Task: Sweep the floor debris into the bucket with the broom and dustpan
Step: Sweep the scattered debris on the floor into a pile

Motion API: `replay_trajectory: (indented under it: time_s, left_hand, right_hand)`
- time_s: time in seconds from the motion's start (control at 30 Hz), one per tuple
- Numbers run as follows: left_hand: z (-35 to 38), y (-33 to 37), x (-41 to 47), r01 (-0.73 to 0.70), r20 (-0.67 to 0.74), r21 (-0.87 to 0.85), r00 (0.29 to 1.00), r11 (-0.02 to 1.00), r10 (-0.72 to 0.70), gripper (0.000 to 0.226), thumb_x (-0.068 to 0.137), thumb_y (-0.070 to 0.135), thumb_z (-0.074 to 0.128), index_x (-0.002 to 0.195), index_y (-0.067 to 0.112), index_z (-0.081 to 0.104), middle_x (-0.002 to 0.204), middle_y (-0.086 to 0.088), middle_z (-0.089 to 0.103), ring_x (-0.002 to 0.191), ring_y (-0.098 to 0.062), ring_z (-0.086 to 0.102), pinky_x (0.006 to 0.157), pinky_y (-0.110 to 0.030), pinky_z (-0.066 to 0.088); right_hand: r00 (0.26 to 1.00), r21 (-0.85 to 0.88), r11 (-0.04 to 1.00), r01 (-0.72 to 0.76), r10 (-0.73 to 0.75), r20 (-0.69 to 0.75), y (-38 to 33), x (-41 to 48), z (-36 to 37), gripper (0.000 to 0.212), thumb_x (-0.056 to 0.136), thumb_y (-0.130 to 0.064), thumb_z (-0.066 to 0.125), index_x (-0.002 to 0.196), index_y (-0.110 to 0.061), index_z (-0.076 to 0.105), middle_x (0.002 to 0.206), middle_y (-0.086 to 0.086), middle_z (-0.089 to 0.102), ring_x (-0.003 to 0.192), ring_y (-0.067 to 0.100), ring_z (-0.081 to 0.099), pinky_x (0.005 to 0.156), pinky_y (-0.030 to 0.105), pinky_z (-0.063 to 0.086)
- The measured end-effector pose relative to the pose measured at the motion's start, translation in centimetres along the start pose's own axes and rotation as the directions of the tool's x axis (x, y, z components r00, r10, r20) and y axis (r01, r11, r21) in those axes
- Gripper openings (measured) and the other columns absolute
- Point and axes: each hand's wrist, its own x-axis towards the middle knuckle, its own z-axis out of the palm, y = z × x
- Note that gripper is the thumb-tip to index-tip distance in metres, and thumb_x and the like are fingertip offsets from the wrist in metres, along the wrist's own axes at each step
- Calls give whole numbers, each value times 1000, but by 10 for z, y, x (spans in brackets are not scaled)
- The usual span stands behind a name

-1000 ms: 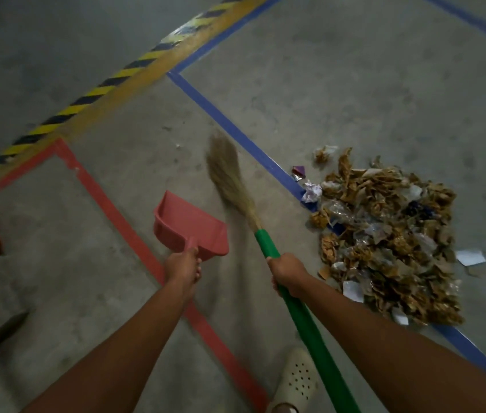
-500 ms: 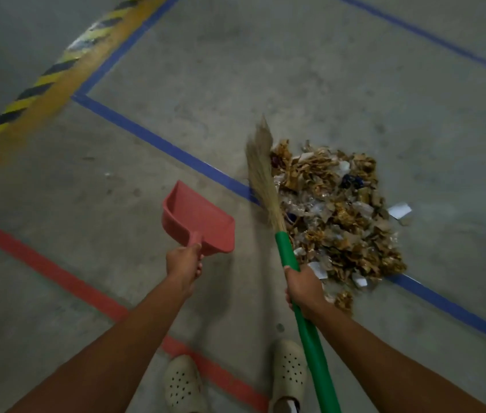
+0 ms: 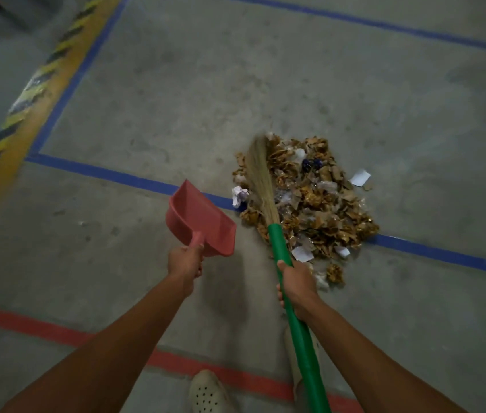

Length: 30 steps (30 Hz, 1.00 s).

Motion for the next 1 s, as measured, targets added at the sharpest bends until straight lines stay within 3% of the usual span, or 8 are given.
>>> replay_trajectory:
  time_s: [0.23,0.43,0.63,0.83,0.9,1.0]
  left_hand:
    - [29,8,-15,-26,86,74,996,997,19,35,94,30,65,69,7,54,62,-8,53,45,-14,40,43,-23,31]
    - [47,9,-25,-64,140,114,989,991,48,38,93,34,67,70,6,56,61,-8,51,45,-14,39,41,-22,30]
    - [71,7,-39,-125,197,195,977,973,86,43,88,43,70,69,8,55,63,-10,55,46,-16,41,46,-26,32]
    - [110,14,-74,-182,278,241,954,953,112,43,86,45,71,70,9,57,64,-9,57,47,-16,44,46,-26,35]
    - [125,17,-83,-205,315,242,941,948,123,41,88,44,70,74,8,55,68,-11,58,48,-16,44,45,-25,35]
    - [150,20,-92,-231,366,232,921,945,135,43,87,46,71,74,9,54,68,-10,58,48,-15,43,43,-25,35]
  right_hand:
    - [995,-67,993,92,-94,-26,11,-11,-26,18,95,-40,53,101,-23,57,72,7,68,50,18,64,43,25,47]
    - [990,-130,985,111,-120,-71,21,-18,-53,25,93,-41,57,98,-17,62,68,7,71,54,24,70,59,43,62]
    - [986,4,996,85,-83,-145,38,-27,-79,25,91,-38,61,102,-17,53,80,7,70,61,22,71,63,45,62]
    - [971,96,993,75,-50,-236,63,-28,-133,26,92,-36,62,96,-17,46,78,12,68,50,21,64,45,30,51]
    - [964,129,991,46,-10,-265,73,-23,-154,21,91,-35,63,91,-18,52,76,11,68,51,21,63,48,35,54]
    - [958,149,989,-6,49,-284,88,-4,-186,17,87,-21,60,99,-9,60,81,14,69,64,27,67,64,45,59]
